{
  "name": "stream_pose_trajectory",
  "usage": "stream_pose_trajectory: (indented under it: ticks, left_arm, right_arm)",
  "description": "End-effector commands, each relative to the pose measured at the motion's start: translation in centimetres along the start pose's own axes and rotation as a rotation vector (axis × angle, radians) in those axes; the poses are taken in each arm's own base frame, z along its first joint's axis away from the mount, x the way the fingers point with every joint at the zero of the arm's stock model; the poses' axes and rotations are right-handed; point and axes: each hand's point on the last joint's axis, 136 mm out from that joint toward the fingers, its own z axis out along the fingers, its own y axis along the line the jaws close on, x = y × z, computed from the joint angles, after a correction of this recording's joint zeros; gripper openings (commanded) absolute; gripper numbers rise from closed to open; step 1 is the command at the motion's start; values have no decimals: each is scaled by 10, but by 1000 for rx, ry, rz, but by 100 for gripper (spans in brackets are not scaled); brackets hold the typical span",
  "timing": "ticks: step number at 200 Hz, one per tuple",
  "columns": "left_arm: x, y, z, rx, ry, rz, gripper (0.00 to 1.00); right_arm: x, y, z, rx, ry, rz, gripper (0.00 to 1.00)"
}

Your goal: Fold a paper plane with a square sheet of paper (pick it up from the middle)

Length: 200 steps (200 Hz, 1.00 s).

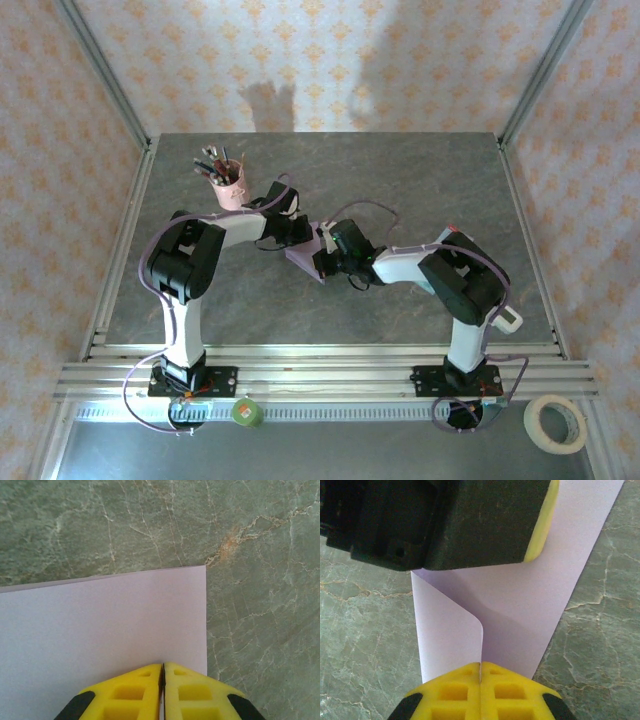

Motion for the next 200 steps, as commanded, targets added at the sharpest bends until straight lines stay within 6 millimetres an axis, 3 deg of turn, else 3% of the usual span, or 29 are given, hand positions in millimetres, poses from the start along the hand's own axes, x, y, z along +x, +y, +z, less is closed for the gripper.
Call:
stream_pose_trajectory:
  ticks: [1,147,166,200]
  left_arm:
    - [31,25,15,-80,115,-13,14]
    - [34,25,18,-76,131,-8,12]
    - [27,15,11,-48,111,-10,12]
    - [-4,-12,-22,3,-34,-32,15]
  right_arm:
    - [-5,-5,5,24,3,-12,0]
    - [3,-12,12,51,35,-9,0]
    - [7,-14,13,57,49,-5,0]
    - [6,-14,11,60,47,-3,0]
